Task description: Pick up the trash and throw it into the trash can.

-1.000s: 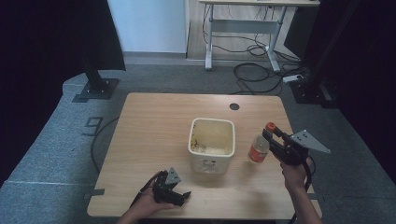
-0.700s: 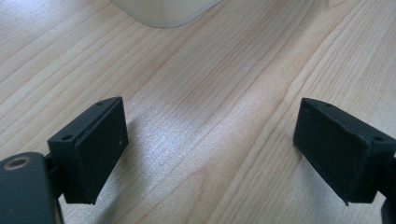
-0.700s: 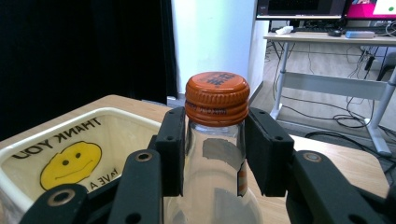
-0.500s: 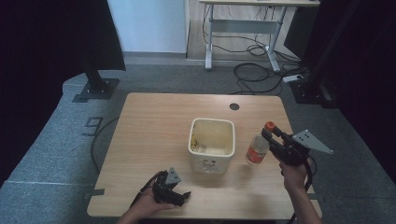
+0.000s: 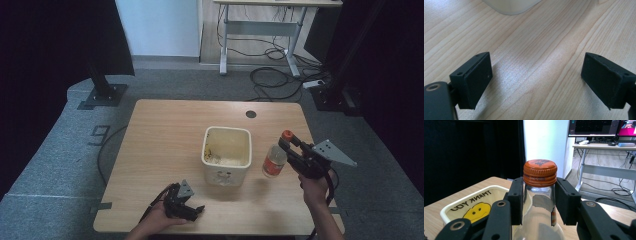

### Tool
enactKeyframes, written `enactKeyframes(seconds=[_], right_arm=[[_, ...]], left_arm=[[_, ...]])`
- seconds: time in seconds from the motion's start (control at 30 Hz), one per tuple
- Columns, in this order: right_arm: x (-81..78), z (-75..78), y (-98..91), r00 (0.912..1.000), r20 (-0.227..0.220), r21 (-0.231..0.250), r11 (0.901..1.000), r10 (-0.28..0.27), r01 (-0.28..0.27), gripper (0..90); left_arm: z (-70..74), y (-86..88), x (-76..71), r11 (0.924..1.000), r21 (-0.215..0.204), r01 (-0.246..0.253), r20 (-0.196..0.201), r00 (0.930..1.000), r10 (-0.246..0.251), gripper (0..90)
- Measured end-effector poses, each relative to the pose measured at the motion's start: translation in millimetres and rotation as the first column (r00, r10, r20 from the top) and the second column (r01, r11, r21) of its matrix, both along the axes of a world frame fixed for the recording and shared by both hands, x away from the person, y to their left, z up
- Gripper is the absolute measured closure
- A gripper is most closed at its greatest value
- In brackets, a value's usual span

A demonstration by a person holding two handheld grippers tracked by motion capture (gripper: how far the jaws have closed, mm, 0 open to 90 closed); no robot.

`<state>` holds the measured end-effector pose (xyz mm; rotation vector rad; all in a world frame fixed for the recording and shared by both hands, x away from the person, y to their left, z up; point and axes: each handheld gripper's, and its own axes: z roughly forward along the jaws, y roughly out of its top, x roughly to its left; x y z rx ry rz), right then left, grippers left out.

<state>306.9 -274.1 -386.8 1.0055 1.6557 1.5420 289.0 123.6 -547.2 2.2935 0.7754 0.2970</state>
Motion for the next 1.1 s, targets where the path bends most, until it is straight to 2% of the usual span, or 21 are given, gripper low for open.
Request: enactKeyframes(seconds=[0.67, 0.93, 1.1], right_arm=[[-6.9, 10.4, 1.0, 0.9994, 0.027, 0.011, 0.9997, 0.023, -0.024, 60.9], [-16.0, 27.1, 4.9, 0.9956, 0.076, 0.022, 0.9981, 0.056, -0.058, 61.0], [-16.1, 37.8, 9.0, 0.9935, 0.096, 0.047, 0.9967, 0.061, -0.066, 61.1]], left_arm=[[-0.1, -2.0, -2.0, 0.9995, -0.002, 0.033, -0.002, 0.9995, -0.033, 10.2], [0.1, -3.4, 0.2, 0.9993, 0.004, 0.037, -0.002, 0.9993, -0.037, 9.7], [0.1, -3.9, 0.6, 0.9995, 0.003, 0.033, -0.002, 0.9995, -0.033, 9.9]])
